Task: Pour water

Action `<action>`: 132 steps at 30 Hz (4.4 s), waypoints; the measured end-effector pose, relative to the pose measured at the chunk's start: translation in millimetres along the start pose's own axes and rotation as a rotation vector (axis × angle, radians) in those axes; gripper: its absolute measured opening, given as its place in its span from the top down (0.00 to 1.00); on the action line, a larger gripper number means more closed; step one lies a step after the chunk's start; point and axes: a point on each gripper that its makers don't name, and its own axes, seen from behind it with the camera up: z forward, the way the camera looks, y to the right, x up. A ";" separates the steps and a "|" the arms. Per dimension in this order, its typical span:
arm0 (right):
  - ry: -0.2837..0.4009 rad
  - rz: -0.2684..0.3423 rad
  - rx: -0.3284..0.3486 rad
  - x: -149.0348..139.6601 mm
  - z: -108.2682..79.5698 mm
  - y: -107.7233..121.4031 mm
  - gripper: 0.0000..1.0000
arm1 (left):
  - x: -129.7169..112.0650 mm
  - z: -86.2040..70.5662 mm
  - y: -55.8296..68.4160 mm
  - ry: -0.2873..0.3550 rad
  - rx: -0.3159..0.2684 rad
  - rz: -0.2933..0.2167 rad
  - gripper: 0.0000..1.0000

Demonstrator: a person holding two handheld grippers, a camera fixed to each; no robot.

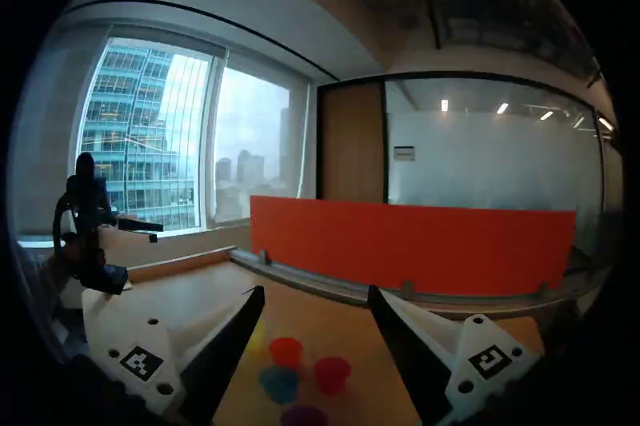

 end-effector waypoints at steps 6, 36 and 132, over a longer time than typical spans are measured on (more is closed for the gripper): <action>-0.061 -0.029 0.059 -11.2 8.3 -10.4 0.00 | -14.2 5.4 7.5 -0.038 -0.044 0.024 0.00; -0.324 -0.078 0.258 -101.3 47.3 -34.9 0.00 | -120.6 40.6 22.9 -0.247 -0.182 0.057 0.00; -0.924 -0.192 0.319 -291.6 101.5 -46.6 0.00 | -294.9 90.8 30.2 -0.739 -0.291 0.116 0.00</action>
